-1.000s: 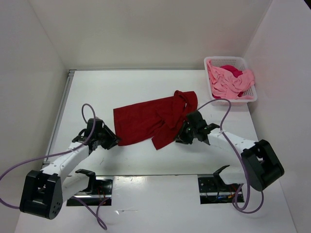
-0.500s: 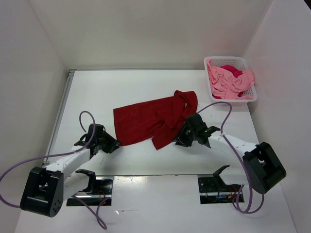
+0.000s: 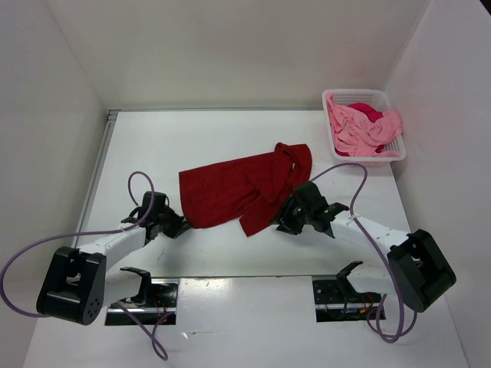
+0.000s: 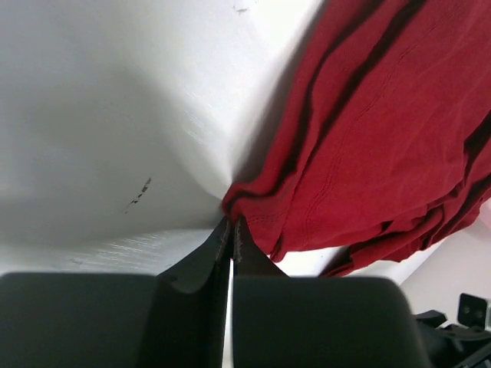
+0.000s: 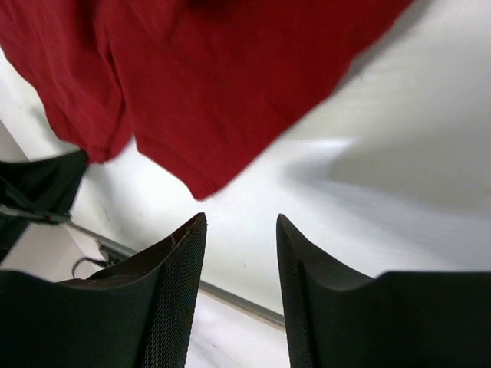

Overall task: Fold and stack the t-shirts
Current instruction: Flatten out the tshirt

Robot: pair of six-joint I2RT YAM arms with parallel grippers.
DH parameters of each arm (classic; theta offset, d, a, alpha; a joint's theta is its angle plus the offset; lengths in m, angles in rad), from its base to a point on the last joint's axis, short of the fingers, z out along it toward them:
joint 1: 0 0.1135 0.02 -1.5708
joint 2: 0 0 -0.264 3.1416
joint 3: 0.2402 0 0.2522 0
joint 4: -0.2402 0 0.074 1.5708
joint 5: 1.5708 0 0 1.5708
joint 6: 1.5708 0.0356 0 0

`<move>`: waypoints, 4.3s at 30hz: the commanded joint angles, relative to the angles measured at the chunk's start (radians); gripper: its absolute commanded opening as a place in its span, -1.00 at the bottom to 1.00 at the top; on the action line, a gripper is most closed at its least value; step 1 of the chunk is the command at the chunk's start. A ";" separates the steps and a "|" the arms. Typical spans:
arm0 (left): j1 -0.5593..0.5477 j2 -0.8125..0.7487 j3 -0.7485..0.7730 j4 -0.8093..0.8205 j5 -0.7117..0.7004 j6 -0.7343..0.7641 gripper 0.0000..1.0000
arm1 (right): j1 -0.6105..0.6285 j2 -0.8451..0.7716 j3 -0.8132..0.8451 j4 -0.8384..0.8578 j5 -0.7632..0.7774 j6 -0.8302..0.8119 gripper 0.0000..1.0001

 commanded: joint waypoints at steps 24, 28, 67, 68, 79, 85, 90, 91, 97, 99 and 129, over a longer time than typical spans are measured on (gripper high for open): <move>0.012 -0.029 0.139 -0.147 -0.113 0.178 -1.00 | 0.293 0.348 0.102 0.227 0.189 0.263 -0.28; 0.012 -0.029 0.139 -0.138 -0.104 0.178 -1.00 | 0.303 0.389 0.135 0.195 0.208 0.273 -0.54; 0.088 0.100 1.748 -0.564 -0.211 0.555 -1.00 | 0.112 0.188 2.030 -0.639 0.585 -0.489 -1.00; 0.088 0.100 1.726 -0.564 -0.228 0.564 -1.00 | 0.112 0.188 1.981 -0.623 0.610 -0.518 -1.00; 0.218 0.242 1.405 -0.411 -0.048 0.515 -1.00 | -0.091 0.410 1.855 -0.459 0.416 -0.575 -1.00; 0.324 0.495 1.543 -0.348 0.142 0.437 -1.00 | -0.384 0.745 2.195 -0.482 0.081 -0.413 -1.00; 0.389 0.538 1.745 -0.324 0.220 0.368 -1.00 | -0.530 0.727 2.289 -0.311 -0.112 -0.247 -1.00; 0.404 0.513 1.755 -0.310 0.247 0.343 -1.00 | -0.552 0.711 2.289 -0.280 -0.140 -0.181 -1.00; 0.493 0.476 1.770 -0.233 0.307 0.294 -1.00 | -0.644 0.645 2.284 -0.137 -0.321 -0.041 -1.00; 0.493 0.465 1.782 -0.247 0.289 0.318 -1.00 | -0.644 0.613 2.271 -0.178 -0.337 -0.082 -1.00; 0.493 -0.120 0.452 -0.512 0.019 0.530 -1.00 | -0.518 -0.340 0.270 -0.635 -0.148 -0.441 -1.00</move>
